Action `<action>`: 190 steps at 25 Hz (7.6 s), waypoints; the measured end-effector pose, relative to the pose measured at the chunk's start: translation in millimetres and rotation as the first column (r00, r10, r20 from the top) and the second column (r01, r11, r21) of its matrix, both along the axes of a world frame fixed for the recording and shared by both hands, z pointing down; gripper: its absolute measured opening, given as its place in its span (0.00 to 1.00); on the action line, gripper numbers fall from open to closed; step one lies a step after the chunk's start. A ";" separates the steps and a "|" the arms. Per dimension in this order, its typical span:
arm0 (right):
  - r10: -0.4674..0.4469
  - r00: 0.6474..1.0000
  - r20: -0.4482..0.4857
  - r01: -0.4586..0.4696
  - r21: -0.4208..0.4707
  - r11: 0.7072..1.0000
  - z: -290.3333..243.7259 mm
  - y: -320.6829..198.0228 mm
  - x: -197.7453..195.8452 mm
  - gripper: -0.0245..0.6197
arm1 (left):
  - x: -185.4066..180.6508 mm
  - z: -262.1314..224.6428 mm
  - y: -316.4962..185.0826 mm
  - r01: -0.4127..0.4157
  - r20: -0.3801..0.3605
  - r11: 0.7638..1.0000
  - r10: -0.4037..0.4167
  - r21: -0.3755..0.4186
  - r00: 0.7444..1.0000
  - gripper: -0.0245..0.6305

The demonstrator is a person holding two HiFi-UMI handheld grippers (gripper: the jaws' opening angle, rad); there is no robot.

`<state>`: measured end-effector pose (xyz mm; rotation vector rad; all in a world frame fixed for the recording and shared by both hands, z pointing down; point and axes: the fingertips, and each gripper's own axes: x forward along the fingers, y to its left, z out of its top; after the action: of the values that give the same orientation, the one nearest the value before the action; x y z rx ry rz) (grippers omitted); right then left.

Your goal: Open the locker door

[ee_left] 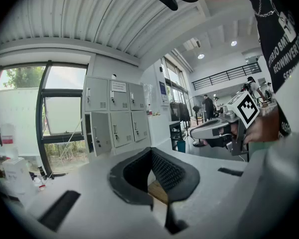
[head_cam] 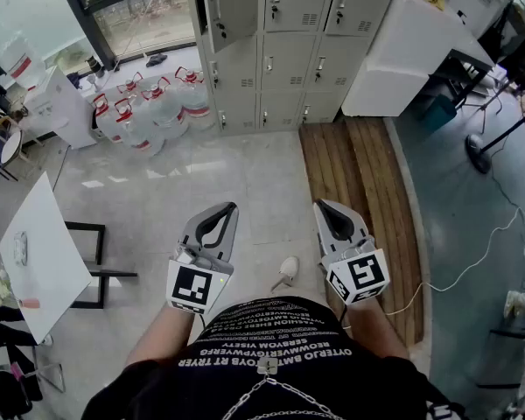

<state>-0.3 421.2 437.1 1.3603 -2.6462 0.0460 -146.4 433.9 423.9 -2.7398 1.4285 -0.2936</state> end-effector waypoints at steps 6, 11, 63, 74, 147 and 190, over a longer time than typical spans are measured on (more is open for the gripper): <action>-0.048 0.999 -0.008 0.048 -0.016 0.999 -0.3 -67.6 26.0 0.03 | 27.3 0.6 -74.5 0.039 -0.008 0.999 -0.039 -0.001 0.999 0.03; -0.081 0.997 0.012 0.082 -0.017 0.997 -4.4 -110.3 53.4 0.03 | 59.4 -7.8 -118.1 0.037 0.001 0.999 -0.037 0.014 0.999 0.03; -0.038 0.997 0.072 0.044 -0.091 0.995 21.7 -334.6 71.2 0.03 | 93.3 12.1 -345.9 -0.009 -0.041 0.999 0.007 -0.038 0.999 0.03; -0.016 0.998 0.057 0.020 -0.065 0.998 2.4 -423.3 15.3 0.03 | 36.5 7.6 -427.3 -0.030 -0.049 0.999 0.028 -0.032 0.998 0.03; -0.247 0.960 0.134 0.263 -0.124 0.957 14.6 -865.1 -46.8 0.31 | 10.7 40.2 -763.8 0.319 0.059 0.941 -0.314 -0.115 0.948 0.03; -0.025 0.984 0.177 0.050 -0.135 0.990 20.6 -775.9 4.9 0.17 | -43.2 52.8 -878.8 0.123 0.025 0.981 -0.121 -0.152 0.992 0.03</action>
<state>4.7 -354.6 457.7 1.3166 -2.7486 0.3549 -189.6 -445.0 476.7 -2.7634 1.6392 -0.4465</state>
